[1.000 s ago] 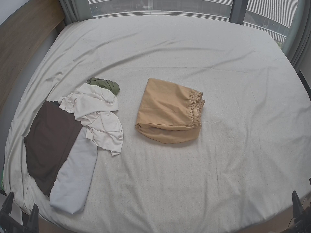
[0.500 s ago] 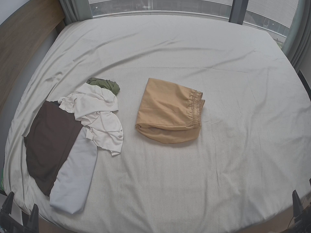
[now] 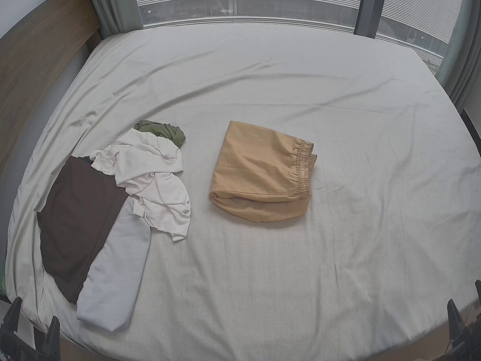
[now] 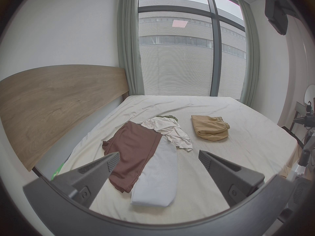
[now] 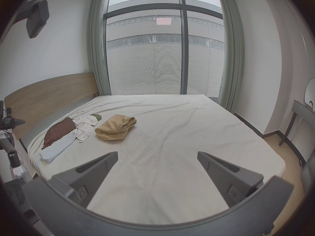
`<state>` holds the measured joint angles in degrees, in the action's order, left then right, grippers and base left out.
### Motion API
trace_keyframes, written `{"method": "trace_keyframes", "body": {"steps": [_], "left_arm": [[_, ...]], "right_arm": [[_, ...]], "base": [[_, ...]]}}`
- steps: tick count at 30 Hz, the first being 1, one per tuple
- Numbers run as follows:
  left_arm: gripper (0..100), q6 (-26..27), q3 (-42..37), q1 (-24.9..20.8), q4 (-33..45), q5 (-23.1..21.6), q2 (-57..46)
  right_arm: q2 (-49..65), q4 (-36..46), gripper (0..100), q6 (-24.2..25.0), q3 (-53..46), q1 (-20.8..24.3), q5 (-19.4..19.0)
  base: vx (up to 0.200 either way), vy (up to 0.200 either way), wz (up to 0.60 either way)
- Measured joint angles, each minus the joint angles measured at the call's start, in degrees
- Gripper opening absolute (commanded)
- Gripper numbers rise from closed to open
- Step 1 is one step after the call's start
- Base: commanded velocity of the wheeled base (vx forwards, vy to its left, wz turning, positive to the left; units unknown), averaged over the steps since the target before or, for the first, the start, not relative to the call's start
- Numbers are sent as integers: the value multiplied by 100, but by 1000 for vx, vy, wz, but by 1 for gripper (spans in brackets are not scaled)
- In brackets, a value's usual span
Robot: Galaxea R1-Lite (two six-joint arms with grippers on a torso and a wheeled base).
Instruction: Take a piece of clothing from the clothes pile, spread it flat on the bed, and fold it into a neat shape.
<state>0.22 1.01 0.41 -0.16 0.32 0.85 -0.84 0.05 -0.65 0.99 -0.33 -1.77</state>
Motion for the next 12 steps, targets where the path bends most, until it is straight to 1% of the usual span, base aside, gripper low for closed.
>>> {"method": "trace_keyframes", "body": {"steps": [12], "left_arm": [[100, -4, 0, 0, -9, 1, 2]], "right_arm": [[2, 0, 100, 11, 0, 6, -12]], "base": [[0, 0, 0]]}}
